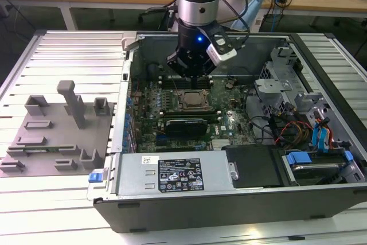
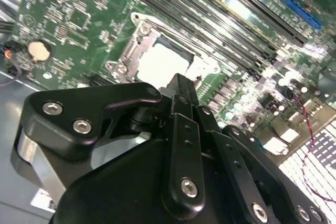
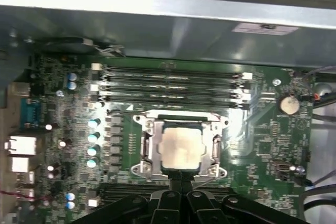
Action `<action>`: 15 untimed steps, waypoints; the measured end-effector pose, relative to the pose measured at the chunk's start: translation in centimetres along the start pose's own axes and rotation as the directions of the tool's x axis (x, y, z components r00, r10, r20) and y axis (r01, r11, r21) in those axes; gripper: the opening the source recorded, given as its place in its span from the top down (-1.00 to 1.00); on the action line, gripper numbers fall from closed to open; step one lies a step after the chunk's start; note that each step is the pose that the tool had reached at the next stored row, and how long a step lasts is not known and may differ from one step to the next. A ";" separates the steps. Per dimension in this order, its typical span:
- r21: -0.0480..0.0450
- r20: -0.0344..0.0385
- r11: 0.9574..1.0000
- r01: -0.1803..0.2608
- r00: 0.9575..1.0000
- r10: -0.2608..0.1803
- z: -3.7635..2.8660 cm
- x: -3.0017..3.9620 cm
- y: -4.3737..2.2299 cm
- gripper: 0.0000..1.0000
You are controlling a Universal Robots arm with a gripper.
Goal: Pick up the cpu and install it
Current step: 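Install the first cpu locking lever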
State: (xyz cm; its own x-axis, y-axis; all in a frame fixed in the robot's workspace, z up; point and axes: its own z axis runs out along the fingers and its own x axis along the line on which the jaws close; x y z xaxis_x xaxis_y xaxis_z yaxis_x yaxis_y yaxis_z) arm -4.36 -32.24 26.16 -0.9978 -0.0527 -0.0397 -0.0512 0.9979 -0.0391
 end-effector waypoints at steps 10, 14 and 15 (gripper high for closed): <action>0.000 0.000 1.000 0.000 1.000 0.000 -0.15 3.56 0.22 0.79; 0.000 0.000 1.000 0.000 1.000 0.000 -0.19 4.61 0.27 0.79; 0.000 0.000 1.000 0.000 1.000 0.000 -0.20 4.80 0.28 0.79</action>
State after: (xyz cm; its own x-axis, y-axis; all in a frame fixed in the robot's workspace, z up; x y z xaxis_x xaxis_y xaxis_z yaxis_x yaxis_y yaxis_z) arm -9.16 -32.21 26.15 -0.9978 -0.0527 -0.0398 -0.0511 0.9979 -0.0390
